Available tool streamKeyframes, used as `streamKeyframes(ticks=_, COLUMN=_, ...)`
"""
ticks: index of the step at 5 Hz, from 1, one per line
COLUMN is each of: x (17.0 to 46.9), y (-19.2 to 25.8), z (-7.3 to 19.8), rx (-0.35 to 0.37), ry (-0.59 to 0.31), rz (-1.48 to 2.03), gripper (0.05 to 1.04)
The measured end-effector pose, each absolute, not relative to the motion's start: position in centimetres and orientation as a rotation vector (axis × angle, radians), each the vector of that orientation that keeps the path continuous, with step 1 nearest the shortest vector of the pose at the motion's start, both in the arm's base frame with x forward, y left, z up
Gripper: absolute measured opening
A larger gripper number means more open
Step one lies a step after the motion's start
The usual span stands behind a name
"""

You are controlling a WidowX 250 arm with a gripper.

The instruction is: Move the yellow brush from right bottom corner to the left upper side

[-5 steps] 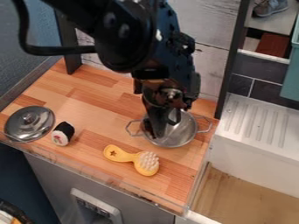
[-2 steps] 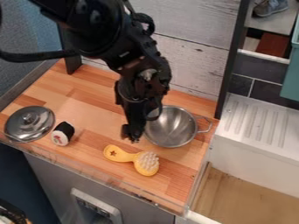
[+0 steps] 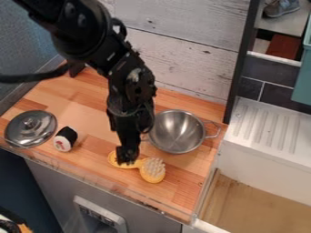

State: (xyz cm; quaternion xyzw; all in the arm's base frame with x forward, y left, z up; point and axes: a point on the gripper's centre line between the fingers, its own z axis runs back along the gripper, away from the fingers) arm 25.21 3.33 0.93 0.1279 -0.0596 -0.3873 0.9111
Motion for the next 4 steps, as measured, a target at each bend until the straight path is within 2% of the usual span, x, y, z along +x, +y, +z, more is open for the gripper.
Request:
streamKeyframes(ticks=3, x=24.3, y=1.4, z=-2.7, rx=0.199, ry=-0.018, rz=-0.898, gripper=1.001)
streamKeyframes(ticks=4, x=25.1, y=1.2, z=-3.4, rx=0.195, ry=-0.030, rz=-0.920, gripper=1.001)
